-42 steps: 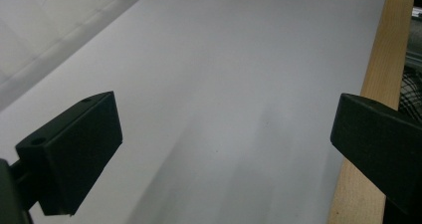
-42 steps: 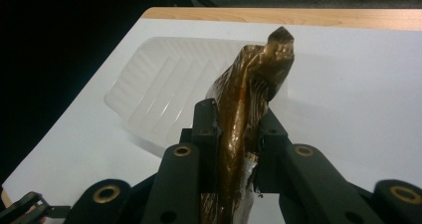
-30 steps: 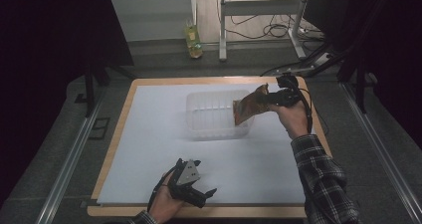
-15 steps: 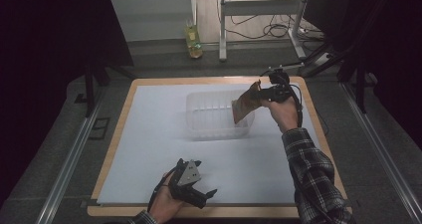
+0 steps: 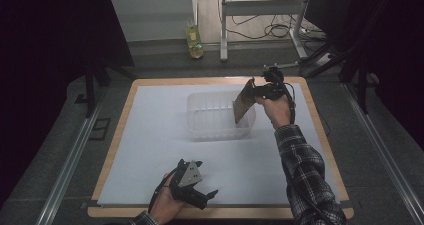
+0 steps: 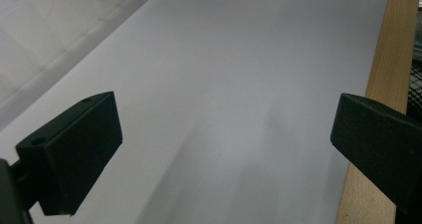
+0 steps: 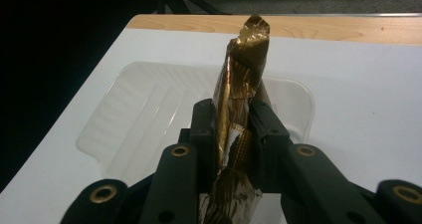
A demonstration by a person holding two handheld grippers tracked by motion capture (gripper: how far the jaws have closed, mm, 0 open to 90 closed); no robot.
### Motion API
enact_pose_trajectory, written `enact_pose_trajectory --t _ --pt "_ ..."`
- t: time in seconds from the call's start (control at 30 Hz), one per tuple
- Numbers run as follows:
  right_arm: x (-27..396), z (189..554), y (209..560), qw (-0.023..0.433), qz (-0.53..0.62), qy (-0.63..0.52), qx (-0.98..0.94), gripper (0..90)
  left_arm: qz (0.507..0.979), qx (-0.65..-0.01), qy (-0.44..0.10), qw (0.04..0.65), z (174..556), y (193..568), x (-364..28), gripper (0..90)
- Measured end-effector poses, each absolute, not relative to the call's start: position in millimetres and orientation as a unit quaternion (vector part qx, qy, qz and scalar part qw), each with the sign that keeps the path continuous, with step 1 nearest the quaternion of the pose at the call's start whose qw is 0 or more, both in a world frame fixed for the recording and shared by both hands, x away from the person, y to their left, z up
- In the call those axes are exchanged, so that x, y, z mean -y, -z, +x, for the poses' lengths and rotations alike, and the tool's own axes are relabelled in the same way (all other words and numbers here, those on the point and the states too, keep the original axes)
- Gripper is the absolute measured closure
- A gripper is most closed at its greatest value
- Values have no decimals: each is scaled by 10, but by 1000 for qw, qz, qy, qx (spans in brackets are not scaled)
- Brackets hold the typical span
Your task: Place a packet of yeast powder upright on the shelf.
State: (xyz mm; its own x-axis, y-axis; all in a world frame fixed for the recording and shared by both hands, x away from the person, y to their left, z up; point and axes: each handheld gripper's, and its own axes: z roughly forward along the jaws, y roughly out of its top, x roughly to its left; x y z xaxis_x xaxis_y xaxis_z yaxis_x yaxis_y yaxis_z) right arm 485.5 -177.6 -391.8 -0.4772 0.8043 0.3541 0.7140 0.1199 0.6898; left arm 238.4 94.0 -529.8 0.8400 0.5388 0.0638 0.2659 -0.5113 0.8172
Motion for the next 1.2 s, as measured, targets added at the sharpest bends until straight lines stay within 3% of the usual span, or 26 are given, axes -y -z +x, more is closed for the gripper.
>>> enact_pose_trajectory --t 0.93,1.17,1.2 --pt "1616 4962 4171 65 508 -425 -747 728 856 -230 -163 434 2377 5300 -922 0" --pt "1600 4950 4138 65 500 -424 -752 594 853 -234 -168 435 2394 5289 -963 0" --pt "1596 4946 4137 63 493 -428 -755 538 853 -233 -169 435 2393 5289 -961 0"
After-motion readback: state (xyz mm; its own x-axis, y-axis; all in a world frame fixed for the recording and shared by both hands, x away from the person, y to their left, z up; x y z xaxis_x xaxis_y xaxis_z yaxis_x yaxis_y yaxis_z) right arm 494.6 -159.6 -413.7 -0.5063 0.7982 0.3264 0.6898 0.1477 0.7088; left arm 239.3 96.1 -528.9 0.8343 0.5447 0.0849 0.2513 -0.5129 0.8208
